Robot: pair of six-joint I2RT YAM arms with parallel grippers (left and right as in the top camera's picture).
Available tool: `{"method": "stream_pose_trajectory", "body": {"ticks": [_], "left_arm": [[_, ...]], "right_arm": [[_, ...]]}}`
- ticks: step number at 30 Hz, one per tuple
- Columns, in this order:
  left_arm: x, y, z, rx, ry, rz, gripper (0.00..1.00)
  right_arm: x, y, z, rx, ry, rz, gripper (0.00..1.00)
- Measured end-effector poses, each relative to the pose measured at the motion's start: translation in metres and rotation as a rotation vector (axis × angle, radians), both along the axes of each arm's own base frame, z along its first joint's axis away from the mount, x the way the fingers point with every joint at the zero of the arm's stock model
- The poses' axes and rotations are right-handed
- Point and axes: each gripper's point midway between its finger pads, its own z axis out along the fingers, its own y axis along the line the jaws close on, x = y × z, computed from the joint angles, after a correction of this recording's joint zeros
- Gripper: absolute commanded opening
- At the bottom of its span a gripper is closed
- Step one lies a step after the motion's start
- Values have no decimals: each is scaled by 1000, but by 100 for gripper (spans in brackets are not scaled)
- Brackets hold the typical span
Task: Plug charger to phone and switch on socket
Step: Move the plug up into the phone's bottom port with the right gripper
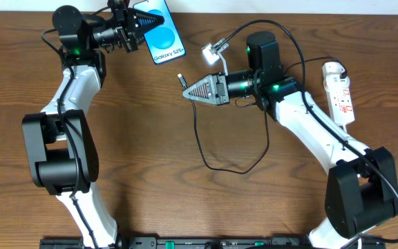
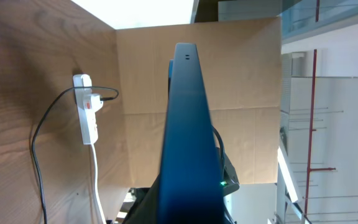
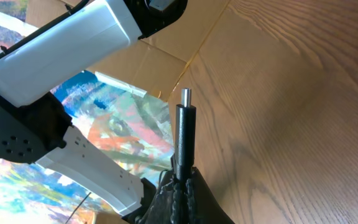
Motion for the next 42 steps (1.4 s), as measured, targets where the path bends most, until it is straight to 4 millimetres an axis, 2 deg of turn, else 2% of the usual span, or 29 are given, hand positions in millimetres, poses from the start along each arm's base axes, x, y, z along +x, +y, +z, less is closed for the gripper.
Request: {"method": "stream_pose_trajectory", "body": {"ticks": [6, 15, 27, 42], "left_arm": [[-1, -4, 0, 6, -23, -6, 7], [-6, -20, 0, 16, -71, -37, 7], [-5, -20, 0, 21, -98, -35, 7], [-4, -19, -1, 20, -87, -26, 7]], "right_arm": [[2, 1, 3, 6, -6, -7, 1], [10, 2, 3, -6, 26, -55, 1], [18, 4, 14, 21, 23, -85, 1], [23, 4, 12, 8, 50, -120, 1]]}}
